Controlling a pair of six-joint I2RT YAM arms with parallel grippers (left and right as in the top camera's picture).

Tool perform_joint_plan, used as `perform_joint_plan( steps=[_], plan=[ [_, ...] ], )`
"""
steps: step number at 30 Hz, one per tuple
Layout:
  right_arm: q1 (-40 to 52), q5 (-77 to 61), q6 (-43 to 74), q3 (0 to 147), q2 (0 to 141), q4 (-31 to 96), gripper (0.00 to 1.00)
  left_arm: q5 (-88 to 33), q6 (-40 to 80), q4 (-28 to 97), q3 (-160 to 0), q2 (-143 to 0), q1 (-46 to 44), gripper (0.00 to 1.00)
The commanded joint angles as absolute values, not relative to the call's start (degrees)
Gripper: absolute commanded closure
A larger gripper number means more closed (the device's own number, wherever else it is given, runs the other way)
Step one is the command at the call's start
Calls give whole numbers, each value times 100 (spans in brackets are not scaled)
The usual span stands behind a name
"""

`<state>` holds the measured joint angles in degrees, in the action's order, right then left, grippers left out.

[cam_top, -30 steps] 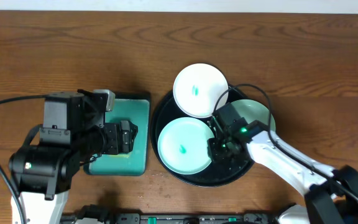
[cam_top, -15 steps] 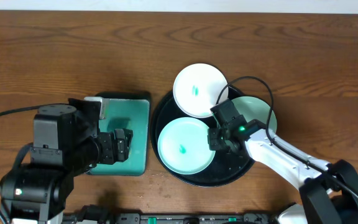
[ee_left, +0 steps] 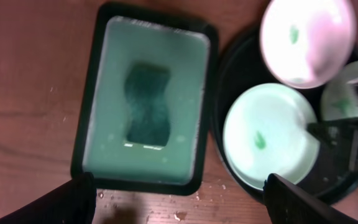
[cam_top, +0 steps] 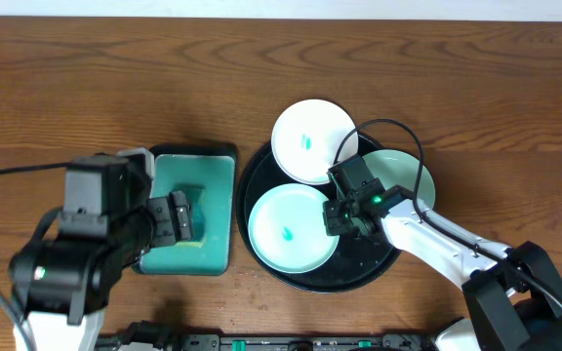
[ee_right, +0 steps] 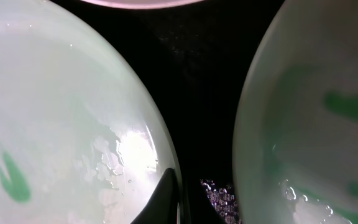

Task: Clean dirty plates on tray and stack at the side
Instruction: 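Grasp the green sponge with the left gripper and lift it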

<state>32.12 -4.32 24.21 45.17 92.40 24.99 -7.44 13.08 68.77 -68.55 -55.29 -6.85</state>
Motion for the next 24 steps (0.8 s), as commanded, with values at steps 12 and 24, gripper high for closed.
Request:
perform_joint_plan(
  steps=[12, 24],
  plan=[
    [3186, 106, 2716, 4525, 9301, 2685, 99, 176, 1957, 6088, -6257, -8361, -554, 31],
    [3186, 108, 2714, 4525, 9301, 2692, 99, -548, 1409, 5269, -6250, -10447, -351, 48]
  ],
)
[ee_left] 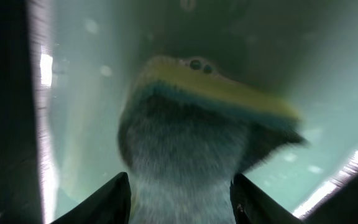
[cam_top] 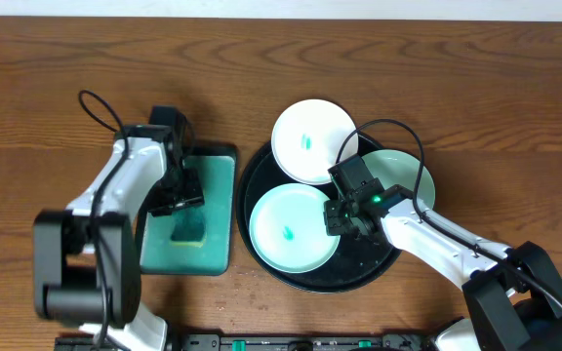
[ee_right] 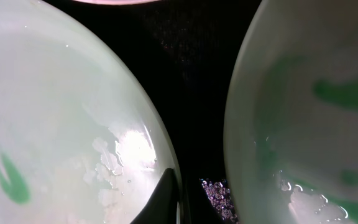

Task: Clean dirty plates on tray and stack at the side
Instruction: 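Grasp the green sponge with the left gripper and lift it, then carry the sponge with the left gripper onto the lower-left plate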

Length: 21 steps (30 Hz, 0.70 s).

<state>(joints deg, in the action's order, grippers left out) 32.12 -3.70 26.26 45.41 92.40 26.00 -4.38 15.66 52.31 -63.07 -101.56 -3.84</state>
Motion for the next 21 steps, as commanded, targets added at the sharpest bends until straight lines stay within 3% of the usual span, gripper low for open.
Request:
perform_joint_plan(
  steps=[1, 4, 7, 21],
  plan=[
    [3186, 110, 2714, 4525, 9301, 2692, 98, -578, 1354, 5277, -6233, -10534, -351, 49],
    [3186, 115, 2714, 4525, 9301, 2692, 99, -582, 1262, 5223, -6169, -10733, -349, 59],
    [3186, 115, 2714, 4525, 9301, 2692, 99, -694, 1087, 5175, -6167, -10748, -349, 91],
    [3186, 130, 2694, 4525, 9301, 2694, 98, -683, 1026, 5881, -6759, -8663, -362, 92]
  ],
)
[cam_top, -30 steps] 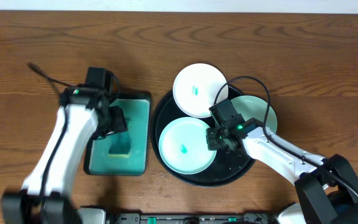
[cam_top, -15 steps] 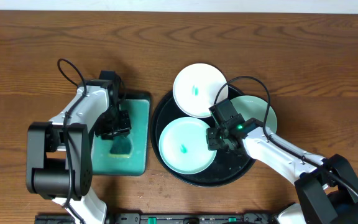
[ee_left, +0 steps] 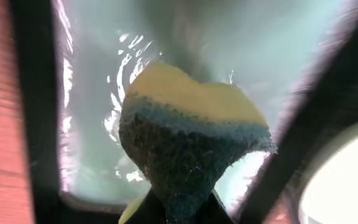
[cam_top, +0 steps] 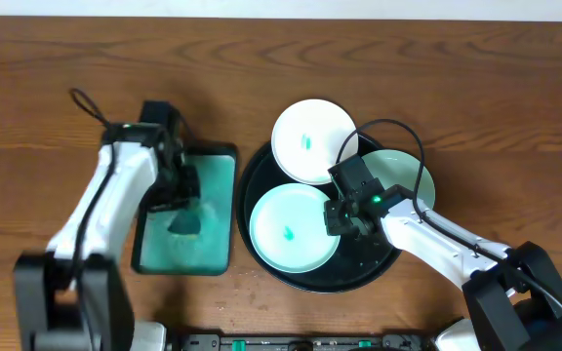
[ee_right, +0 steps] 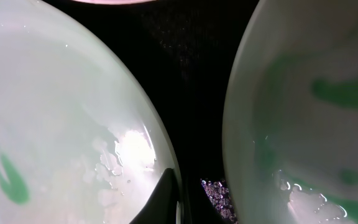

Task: Clean dirty plates on tray and stack at the side
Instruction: 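Carry the sponge with the left gripper onto the lower-left plate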

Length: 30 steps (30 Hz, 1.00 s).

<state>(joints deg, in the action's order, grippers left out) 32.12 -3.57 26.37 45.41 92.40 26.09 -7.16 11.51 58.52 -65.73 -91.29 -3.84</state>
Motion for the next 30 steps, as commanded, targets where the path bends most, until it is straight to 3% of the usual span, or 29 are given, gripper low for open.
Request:
perform_joint_plan(
  steps=[1, 10, 16, 23, 30],
  plan=[
    [3186, 130, 2694, 4525, 9301, 2694, 98, -683, 1007, 5867, -6759, -8569, -360, 93],
    [3186, 130, 2694, 4525, 9301, 2705, 98, -386, 1017, 5730, -6622, -8606, -362, 93],
    [3186, 128, 2696, 4525, 9301, 2703, 98, -1470, 1227, 5771, -6580, -8597, -582, 93],
    [3186, 148, 2698, 4525, 9301, 2698, 98, -1737, 2038, 5179, -6558, -8630, -1920, 92],
    [3186, 148, 2696, 4525, 9301, 2711, 98, -1745, 3667, 4097, -6340, -9317, -3155, 92]
  ],
)
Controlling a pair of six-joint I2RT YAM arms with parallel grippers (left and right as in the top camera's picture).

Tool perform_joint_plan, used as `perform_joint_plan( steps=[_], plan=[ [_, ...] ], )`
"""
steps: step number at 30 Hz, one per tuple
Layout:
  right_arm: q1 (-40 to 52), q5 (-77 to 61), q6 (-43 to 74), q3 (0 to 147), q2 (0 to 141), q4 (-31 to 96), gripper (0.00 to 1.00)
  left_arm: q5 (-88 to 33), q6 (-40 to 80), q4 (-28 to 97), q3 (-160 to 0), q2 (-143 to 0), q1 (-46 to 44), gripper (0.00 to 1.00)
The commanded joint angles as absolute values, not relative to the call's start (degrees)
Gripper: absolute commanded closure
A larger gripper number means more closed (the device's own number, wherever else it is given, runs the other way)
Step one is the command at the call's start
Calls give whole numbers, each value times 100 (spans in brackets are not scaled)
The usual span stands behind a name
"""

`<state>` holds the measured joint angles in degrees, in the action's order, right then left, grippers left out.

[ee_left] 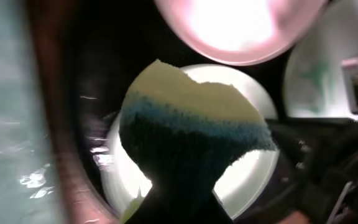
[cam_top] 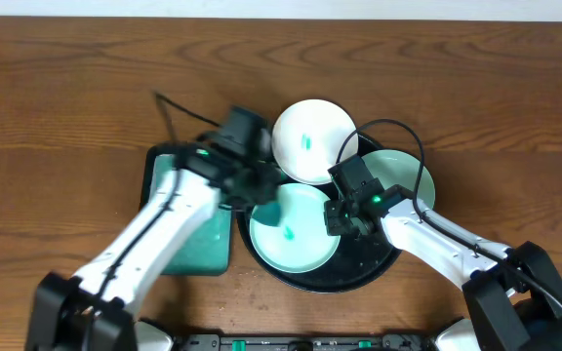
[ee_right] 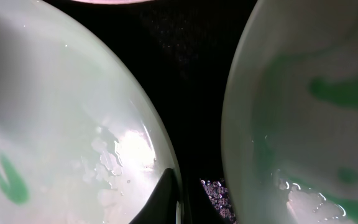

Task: Clean dirty plates on tray and stack at the side
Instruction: 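Carry the sponge with the left gripper onto the lower-left plate, then scrub the lower-left plate with the sponge while right gripper holds its rim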

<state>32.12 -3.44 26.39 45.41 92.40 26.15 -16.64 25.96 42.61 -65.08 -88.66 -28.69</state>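
Three dirty plates lie in the round black tray (cam_top: 359, 273): a white one (cam_top: 308, 139) at the back, a mint one (cam_top: 293, 229) in front with a green spot, and a mint one (cam_top: 403, 177) on the right smeared green. My left gripper (cam_top: 255, 183) is shut on a yellow and dark green sponge (ee_left: 191, 137), held just above the front mint plate (ee_left: 253, 177). My right gripper (cam_top: 344, 214) is shut on that plate's right rim; one finger (ee_right: 166, 193) lies over the rim and the other is hidden.
A green basin of water (cam_top: 198, 244) stands left of the tray, partly under my left arm. Bare wood tabletop (cam_top: 86, 97) surrounds both. The right arm's cable (cam_top: 398, 132) loops over the back plates.
My left gripper has moved right with the sponge, from over the basin to above the front mint plate on the tray. The right gripper has stayed on the plate's rim.
My left gripper was open, high over the basin with the sponge lying in the water. Then it was down at the sponge, then it held the sponge above the water, and now over the front mint plate. My right gripper stayed at that plate's rim throughout.
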Motion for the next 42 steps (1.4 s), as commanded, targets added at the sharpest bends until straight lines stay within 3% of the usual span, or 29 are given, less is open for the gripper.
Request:
perform_joint_plan(
  steps=[1, 6, 12, 23, 30, 34, 39, 42],
  plan=[
    [3186, 148, 2696, 4525, 9301, 2722, 98, -1776, 3765, 4005, -6340, -9465, -3236, 93],
    [3186, 148, 2696, 4525, 9301, 2722, 97, -2663, 3981, 3339, -6340, -10289, -3551, 92],
    [3186, 148, 2696, 4525, 9301, 2727, 98, -2386, 3966, 3317, -6337, -10857, -3586, 93],
    [3186, 148, 2696, 4525, 9301, 2724, 98, 1496, 3492, 4788, -6375, -10954, -3557, 93],
    [3188, 148, 2696, 4525, 9301, 2724, 98, 1863, 3238, 5009, -6635, -10951, -3479, 93],
    [3188, 148, 2696, 4525, 9301, 2724, 98, 1017, 3203, 4692, -6698, -10951, -3479, 93],
    [3188, 148, 2696, 4525, 9301, 2724, 98, -2134, 3173, 3520, -6582, -11015, -3542, 92],
    [3188, 148, 2696, 4525, 9301, 2724, 98, -3236, 3177, 2875, -6499, -11111, -3701, 92]
  ],
)
